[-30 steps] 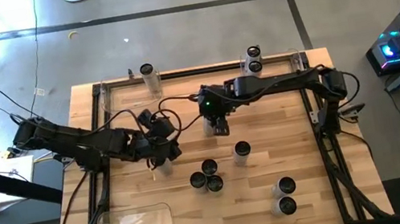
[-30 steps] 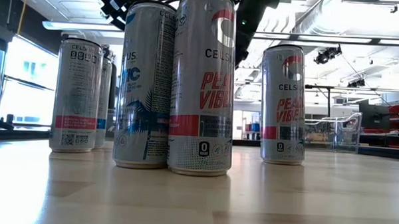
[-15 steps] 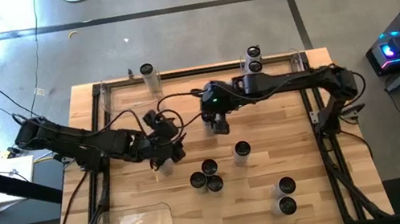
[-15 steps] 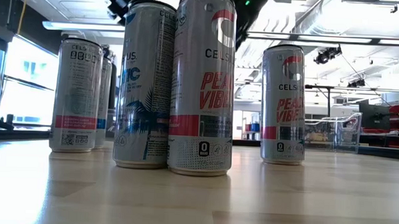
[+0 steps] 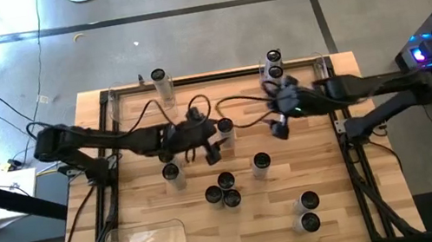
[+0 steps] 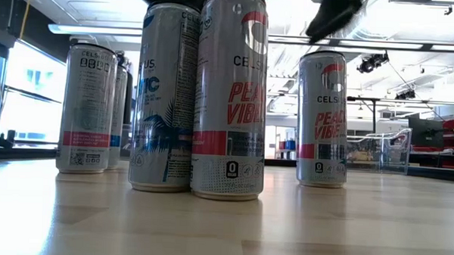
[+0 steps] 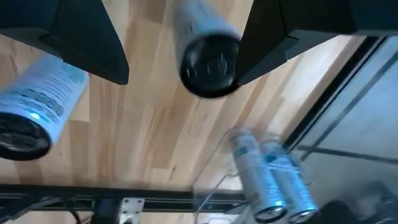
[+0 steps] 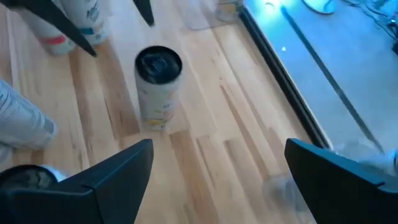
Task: Sort soda cans
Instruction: Put the white-yellow soda can into the top left transparent bin
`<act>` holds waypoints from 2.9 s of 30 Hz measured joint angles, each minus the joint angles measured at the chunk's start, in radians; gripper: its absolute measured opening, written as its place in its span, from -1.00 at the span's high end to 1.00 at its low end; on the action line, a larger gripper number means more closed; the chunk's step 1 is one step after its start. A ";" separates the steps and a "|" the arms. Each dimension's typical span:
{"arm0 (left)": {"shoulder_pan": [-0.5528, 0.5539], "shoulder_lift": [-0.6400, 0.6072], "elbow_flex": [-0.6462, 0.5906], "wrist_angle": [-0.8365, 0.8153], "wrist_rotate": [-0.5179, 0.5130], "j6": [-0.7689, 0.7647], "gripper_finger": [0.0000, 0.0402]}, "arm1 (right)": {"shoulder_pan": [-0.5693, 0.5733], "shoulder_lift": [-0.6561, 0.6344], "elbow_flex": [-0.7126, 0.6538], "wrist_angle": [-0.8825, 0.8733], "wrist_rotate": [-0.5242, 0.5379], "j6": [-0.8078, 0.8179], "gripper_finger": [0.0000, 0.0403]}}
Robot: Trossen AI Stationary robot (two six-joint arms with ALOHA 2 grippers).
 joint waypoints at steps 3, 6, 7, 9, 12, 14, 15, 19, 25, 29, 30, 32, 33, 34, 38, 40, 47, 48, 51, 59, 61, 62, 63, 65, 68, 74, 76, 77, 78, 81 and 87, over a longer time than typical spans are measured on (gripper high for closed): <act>0.048 0.044 0.000 0.054 0.082 0.017 -0.45 | 0.051 -0.124 -0.131 0.078 0.024 0.083 -0.78; 0.087 0.078 0.000 0.090 0.135 0.019 -0.45 | 0.101 -0.216 -0.234 0.150 0.048 0.134 -0.78; 0.096 0.090 0.000 0.103 0.138 0.025 -0.45 | 0.115 -0.242 -0.262 0.175 0.052 0.142 -0.78; 0.113 0.108 0.000 0.093 0.137 0.038 -0.45 | 0.138 -0.279 -0.305 0.221 0.060 0.150 -0.78; 0.126 0.127 0.000 0.096 0.137 0.041 -0.45 | 0.163 -0.307 -0.345 0.260 0.075 0.162 -0.78; 0.129 0.139 0.000 0.095 0.137 0.038 -0.45 | 0.173 -0.312 -0.354 0.270 0.082 0.162 -0.78; 0.130 0.145 0.000 0.100 0.134 0.034 -0.45 | 0.175 -0.312 -0.356 0.269 0.083 0.161 -0.78; 0.130 0.151 0.000 0.100 0.131 0.023 -0.45 | 0.176 -0.306 -0.356 0.270 0.084 0.161 -0.78; 0.134 0.152 0.000 0.097 0.137 0.024 -0.33 | 0.176 -0.303 -0.356 0.269 0.085 0.159 -0.78; 0.148 0.133 0.001 0.073 0.144 0.040 -0.23 | 0.176 -0.303 -0.356 0.269 0.085 0.161 -0.78; 0.153 0.123 0.002 0.055 0.142 0.044 -0.23 | 0.176 -0.302 -0.356 0.269 0.085 0.163 -0.78; 0.165 0.087 0.022 -0.012 0.137 0.065 -0.23 | 0.176 -0.302 -0.356 0.269 0.085 0.167 -0.78; 0.171 0.064 0.038 -0.043 0.136 0.079 -0.23 | 0.176 -0.303 -0.356 0.269 0.085 0.167 -0.78; 0.177 0.035 0.051 -0.068 0.129 0.089 -0.23 | 0.176 -0.303 -0.356 0.270 0.085 0.167 -0.78; 0.205 -0.107 0.082 -0.206 0.041 0.123 -0.23 | 0.176 -0.303 -0.356 0.270 0.085 0.167 -0.78; 0.219 -0.187 0.082 -0.280 -0.022 0.129 -0.23 | 0.176 -0.303 -0.356 0.269 0.085 0.167 -0.78; 0.337 -0.468 0.073 -0.471 -0.218 0.125 -0.23 | 0.176 -0.303 -0.356 0.270 0.091 0.161 -0.78; 0.364 -0.491 0.061 -0.474 -0.209 0.123 -0.23 | 0.176 -0.303 -0.356 0.270 0.097 0.159 -0.78; 0.453 -0.554 0.009 -0.452 -0.131 0.098 -0.23 | 0.176 -0.303 -0.356 0.271 0.122 0.159 -0.78; 0.641 -0.568 -0.263 -0.209 0.010 0.075 -0.23 | 0.176 -0.302 -0.356 0.271 0.127 0.159 -0.78; 0.672 -0.554 -0.323 -0.119 0.043 0.072 -0.23 | 0.176 -0.302 -0.356 0.271 0.127 0.159 -0.78; 0.686 -0.544 -0.350 -0.090 0.054 0.067 -0.23 | 0.176 -0.302 -0.356 0.271 0.127 0.159 -0.78; 0.697 -0.534 -0.375 -0.059 0.070 0.060 -0.23 | 0.176 -0.302 -0.356 0.271 0.127 0.159 -0.78; 0.718 -0.510 -0.403 0.009 0.110 0.041 -0.23 | 0.176 -0.302 -0.356 0.272 0.127 0.159 -0.78; 0.742 -0.466 -0.427 0.077 0.153 0.027 -0.23 | 0.176 -0.302 -0.356 0.272 0.128 0.164 -0.78; 0.746 -0.349 -0.454 0.151 0.196 0.005 -0.23 | 0.176 -0.302 -0.356 0.275 0.128 0.167 -0.78; 0.746 -0.316 -0.452 0.170 0.199 0.002 -0.23 | 0.176 -0.302 -0.356 0.275 0.128 0.167 -0.78; 0.746 -0.303 -0.449 0.184 0.198 0.004 -0.23 | 0.176 -0.302 -0.356 0.275 0.128 0.167 -0.78; 0.746 -0.293 -0.449 0.193 0.197 0.003 -0.23 | 0.176 -0.302 -0.356 0.275 0.128 0.167 -0.78; 0.746 -0.271 -0.448 0.218 0.195 -0.004 -0.27 | 0.176 -0.302 -0.356 0.275 0.128 0.167 -0.78; 0.746 -0.275 -0.452 0.208 0.202 -0.010 -0.70 | 0.176 -0.302 -0.356 0.275 0.128 0.167 -0.78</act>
